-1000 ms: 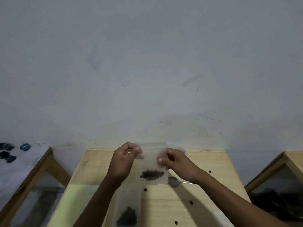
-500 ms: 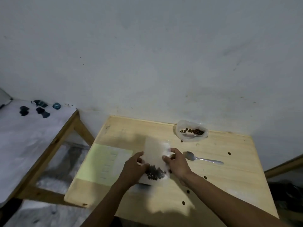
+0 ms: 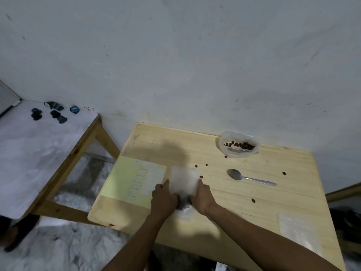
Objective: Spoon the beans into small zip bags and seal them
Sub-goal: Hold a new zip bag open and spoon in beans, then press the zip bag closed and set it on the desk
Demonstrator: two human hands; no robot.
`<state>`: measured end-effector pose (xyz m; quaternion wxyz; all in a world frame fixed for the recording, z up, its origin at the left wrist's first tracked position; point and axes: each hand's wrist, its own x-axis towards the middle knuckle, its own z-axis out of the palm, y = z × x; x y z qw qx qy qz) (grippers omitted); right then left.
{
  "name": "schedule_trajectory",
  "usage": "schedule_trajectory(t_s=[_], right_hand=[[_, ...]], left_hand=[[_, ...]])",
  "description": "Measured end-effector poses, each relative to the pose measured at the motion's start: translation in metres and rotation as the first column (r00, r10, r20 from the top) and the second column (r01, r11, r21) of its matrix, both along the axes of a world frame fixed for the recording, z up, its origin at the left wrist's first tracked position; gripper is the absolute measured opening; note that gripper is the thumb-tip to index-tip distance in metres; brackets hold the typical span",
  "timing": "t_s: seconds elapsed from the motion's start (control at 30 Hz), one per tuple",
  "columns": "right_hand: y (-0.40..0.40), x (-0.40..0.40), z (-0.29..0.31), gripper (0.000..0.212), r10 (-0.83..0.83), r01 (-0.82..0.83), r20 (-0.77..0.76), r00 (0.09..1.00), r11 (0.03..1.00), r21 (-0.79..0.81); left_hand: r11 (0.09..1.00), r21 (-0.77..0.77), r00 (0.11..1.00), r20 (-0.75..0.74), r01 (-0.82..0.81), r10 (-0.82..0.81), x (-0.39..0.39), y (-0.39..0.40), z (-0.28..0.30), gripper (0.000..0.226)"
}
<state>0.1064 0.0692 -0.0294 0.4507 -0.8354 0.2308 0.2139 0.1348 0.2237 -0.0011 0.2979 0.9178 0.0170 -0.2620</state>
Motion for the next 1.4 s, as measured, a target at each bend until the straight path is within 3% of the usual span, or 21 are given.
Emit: schedule_trajectory(t_s=[0.07, 0.2, 0.4, 0.43, 0.53, 0.67, 0.83, 1.03, 1.23, 1.4], right_hand=[[0.0, 0.001, -0.001, 0.043, 0.02, -0.02, 0.004, 1.0, 0.999, -0.045], [0.002, -0.001, -0.002, 0.043, 0.02, -0.017, 0.045, 0.999, 0.998, -0.066], [-0.019, -0.011, 0.009, 0.021, -0.072, 0.058, 0.107, 0.992, 0.99, 0.126], [-0.027, -0.015, 0.018, 0.023, -0.099, 0.082, 0.113, 0.989, 0.986, 0.147], [-0.062, -0.034, 0.04, 0.06, -0.161, 0.147, 0.103, 0.982, 0.981, 0.129], [-0.125, -0.065, 0.056, 0.056, -0.237, 0.252, 0.186, 0.954, 0.966, -0.063], [-0.202, -0.124, 0.047, 0.061, -0.383, 0.407, 0.145, 0.912, 0.89, -0.204], [-0.245, -0.199, 0.025, 0.064, -0.471, 0.421, -0.023, 0.882, 0.809, -0.41], [-0.237, -0.229, 0.006, 0.05, -0.483, 0.38, -0.136, 0.865, 0.809, -0.449], [-0.227, -0.231, 0.002, 0.057, -0.614, 0.571, -0.04, 0.788, 0.754, -0.326]], left_hand=[[1.0, 0.021, 1.0, 0.005, -0.015, 0.015, 0.003, -0.003, 0.002, 0.057], [0.999, 0.032, 1.0, 0.01, -0.021, 0.021, 0.004, -0.003, -0.002, 0.059], [0.992, 0.122, 0.995, 0.101, -0.035, 0.022, 0.01, -0.002, 0.005, 0.06], [0.991, 0.126, 0.989, 0.149, -0.046, 0.027, 0.011, -0.004, 0.009, 0.059], [1.0, 0.012, 0.96, 0.278, -0.028, 0.024, 0.012, -0.022, 0.023, 0.05], [0.981, -0.177, 0.954, 0.298, 0.084, -0.028, 0.013, -0.073, 0.031, 0.035], [0.913, -0.273, 0.951, 0.148, 0.303, -0.271, -0.011, -0.152, 0.037, 0.023], [0.857, -0.354, 0.843, -0.255, 0.375, -0.474, -0.065, -0.222, 0.022, 0.038], [0.895, -0.374, 0.768, -0.49, 0.242, -0.413, -0.105, -0.261, 0.013, 0.054], [0.912, -0.392, 0.77, -0.544, 0.119, -0.334, -0.117, -0.277, 0.015, 0.048]])
